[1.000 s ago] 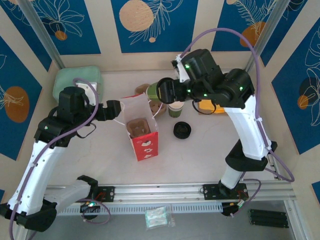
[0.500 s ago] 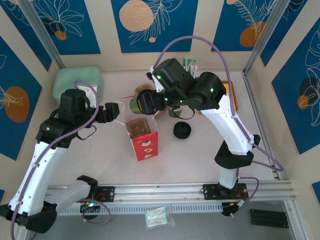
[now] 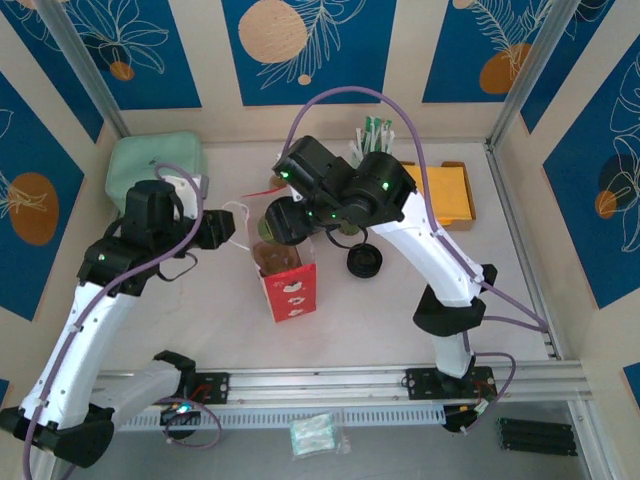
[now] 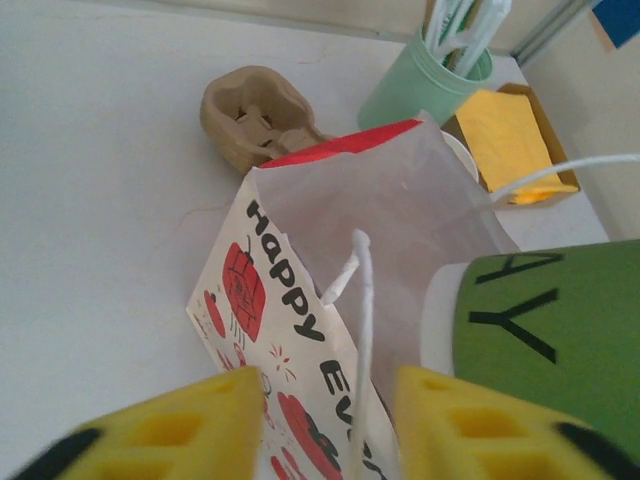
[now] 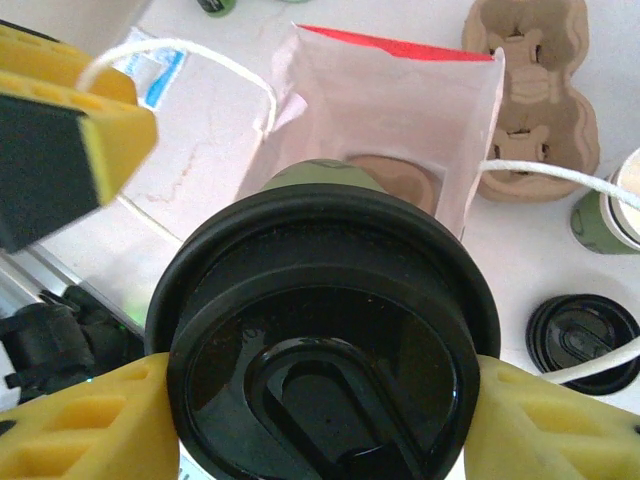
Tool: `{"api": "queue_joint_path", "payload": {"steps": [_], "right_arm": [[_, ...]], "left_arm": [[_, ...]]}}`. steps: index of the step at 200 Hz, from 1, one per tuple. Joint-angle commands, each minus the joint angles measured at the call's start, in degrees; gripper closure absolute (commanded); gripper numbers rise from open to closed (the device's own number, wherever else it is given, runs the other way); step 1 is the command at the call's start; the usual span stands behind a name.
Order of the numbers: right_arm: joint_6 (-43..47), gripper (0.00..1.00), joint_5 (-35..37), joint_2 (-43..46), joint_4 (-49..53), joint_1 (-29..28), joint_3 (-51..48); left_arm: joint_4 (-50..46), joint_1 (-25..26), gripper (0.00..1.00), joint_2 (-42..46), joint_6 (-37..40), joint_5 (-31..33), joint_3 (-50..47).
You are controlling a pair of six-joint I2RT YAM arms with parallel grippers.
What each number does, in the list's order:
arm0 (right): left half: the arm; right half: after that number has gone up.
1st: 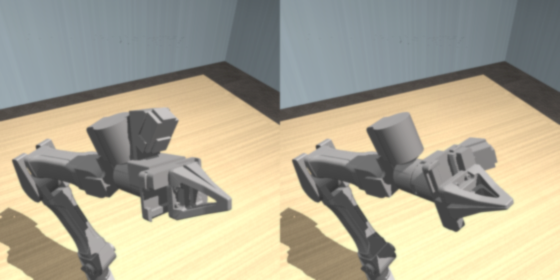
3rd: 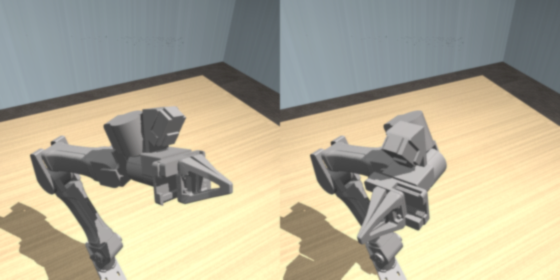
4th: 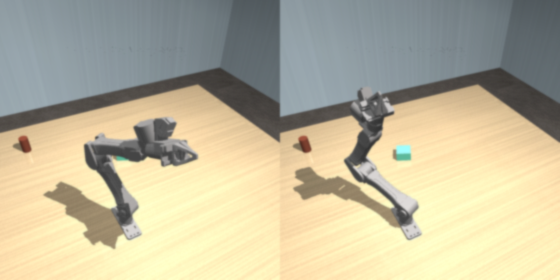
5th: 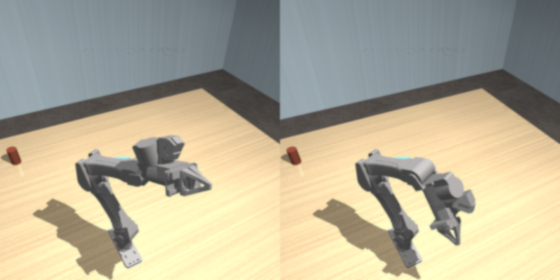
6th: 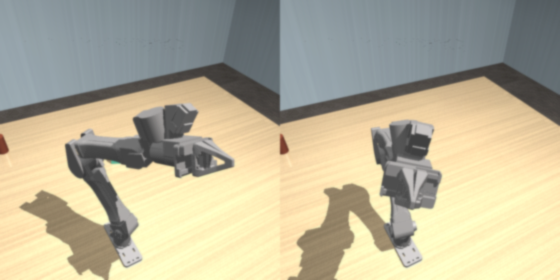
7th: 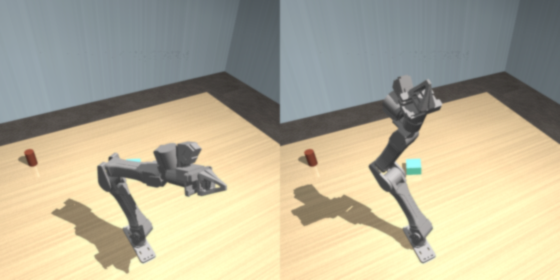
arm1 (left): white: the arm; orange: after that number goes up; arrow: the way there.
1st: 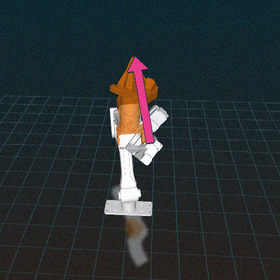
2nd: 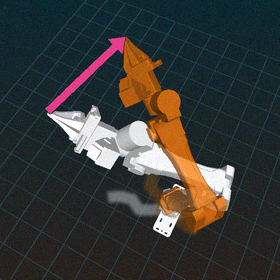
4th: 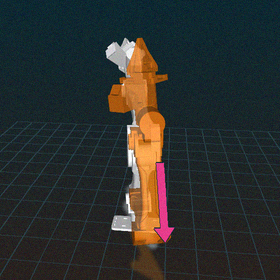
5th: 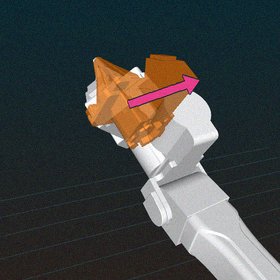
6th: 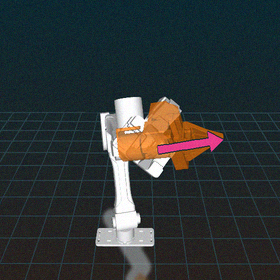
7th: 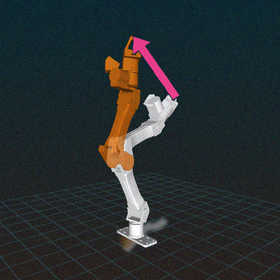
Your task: Pack the takeout coffee
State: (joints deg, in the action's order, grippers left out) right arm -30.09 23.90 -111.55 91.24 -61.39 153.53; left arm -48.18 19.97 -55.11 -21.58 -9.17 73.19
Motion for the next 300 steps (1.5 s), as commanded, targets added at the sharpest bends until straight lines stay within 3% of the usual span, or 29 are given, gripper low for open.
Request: {"api": "queue_joint_path", "payload": {"steps": [1, 30, 73, 159, 300], "right_arm": [[-0.85, 0.38, 2.07, -0.67, 2.38, -0.65, 1.38], [-1.13, 0.38, 0.91, -1.88, 2.75, -0.89, 1.42], [-1.55, 0.38, 0.20, -4.19, 3.55, -1.80, 2.56], [-1.99, 0.39, 0.51, -7.93, 4.46, -2.00, 2.76], [-2.15, 0.39, 0.91, -12.09, 6.61, -2.03, 2.12]], "left_arm": [[1.58, -0.72, 0.74, 1.81, -0.45, -2.28, -0.80], [2.44, -0.72, 0.90, 3.01, -2.15, -4.03, -2.09], [3.18, -0.72, 1.00, 4.90, -4.01, -4.54, -4.01], [5.88, -0.70, 1.00, 9.30, -8.10, -2.52, -8.03], [6.28, -0.66, 1.00, 10.46, -7.89, -2.15, -9.06]]}}
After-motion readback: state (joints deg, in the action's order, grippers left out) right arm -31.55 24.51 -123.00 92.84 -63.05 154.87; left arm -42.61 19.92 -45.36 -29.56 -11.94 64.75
